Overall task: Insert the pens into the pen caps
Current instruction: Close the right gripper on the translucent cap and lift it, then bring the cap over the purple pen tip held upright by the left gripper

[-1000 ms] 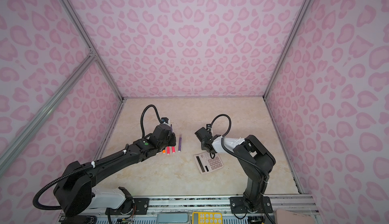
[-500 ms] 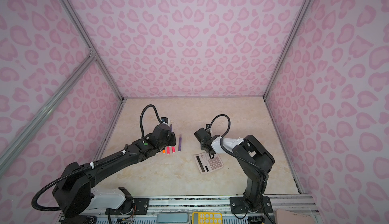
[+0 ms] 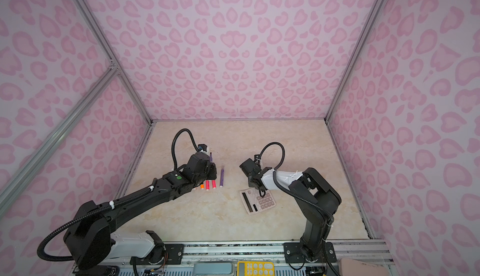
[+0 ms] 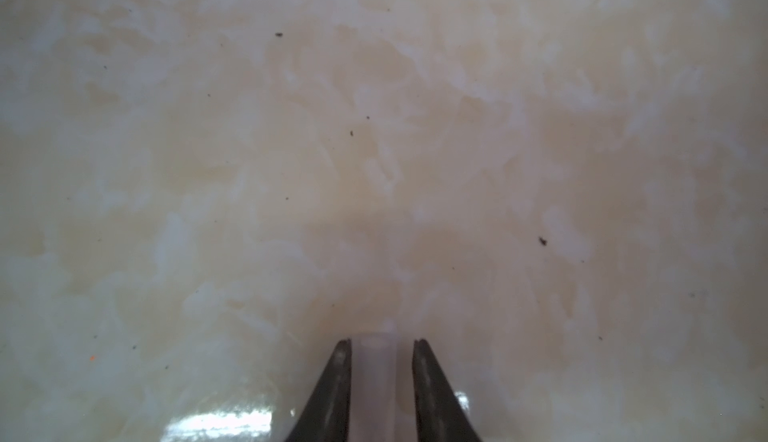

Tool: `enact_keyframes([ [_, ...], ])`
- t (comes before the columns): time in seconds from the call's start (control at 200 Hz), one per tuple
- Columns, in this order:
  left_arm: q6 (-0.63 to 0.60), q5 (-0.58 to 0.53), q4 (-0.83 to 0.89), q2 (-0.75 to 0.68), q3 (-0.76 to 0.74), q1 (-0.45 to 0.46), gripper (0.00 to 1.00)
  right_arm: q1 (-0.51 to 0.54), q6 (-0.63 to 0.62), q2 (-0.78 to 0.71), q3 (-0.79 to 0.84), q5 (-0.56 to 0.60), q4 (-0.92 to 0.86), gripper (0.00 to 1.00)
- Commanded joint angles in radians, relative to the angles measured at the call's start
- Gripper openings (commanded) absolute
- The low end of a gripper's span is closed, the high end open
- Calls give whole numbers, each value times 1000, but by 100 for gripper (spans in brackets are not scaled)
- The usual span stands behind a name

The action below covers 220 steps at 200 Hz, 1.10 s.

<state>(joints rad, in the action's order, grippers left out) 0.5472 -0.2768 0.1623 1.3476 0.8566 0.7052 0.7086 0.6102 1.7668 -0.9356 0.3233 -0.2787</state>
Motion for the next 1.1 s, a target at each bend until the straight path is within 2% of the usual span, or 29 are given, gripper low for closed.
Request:
enact_keyframes([
  [0.0,-6,-6,-13,-11,2,-1,3,0,-3,9,6,-23,-46,28],
  [0.315,-9,-8,-13,-9,2,0,3,-7,-7,55,-13,-29,-43,26],
  [1.095,-10,-10,-15,-15,-1,0,3,-3,-4,22,-1,-22,-50,26],
])
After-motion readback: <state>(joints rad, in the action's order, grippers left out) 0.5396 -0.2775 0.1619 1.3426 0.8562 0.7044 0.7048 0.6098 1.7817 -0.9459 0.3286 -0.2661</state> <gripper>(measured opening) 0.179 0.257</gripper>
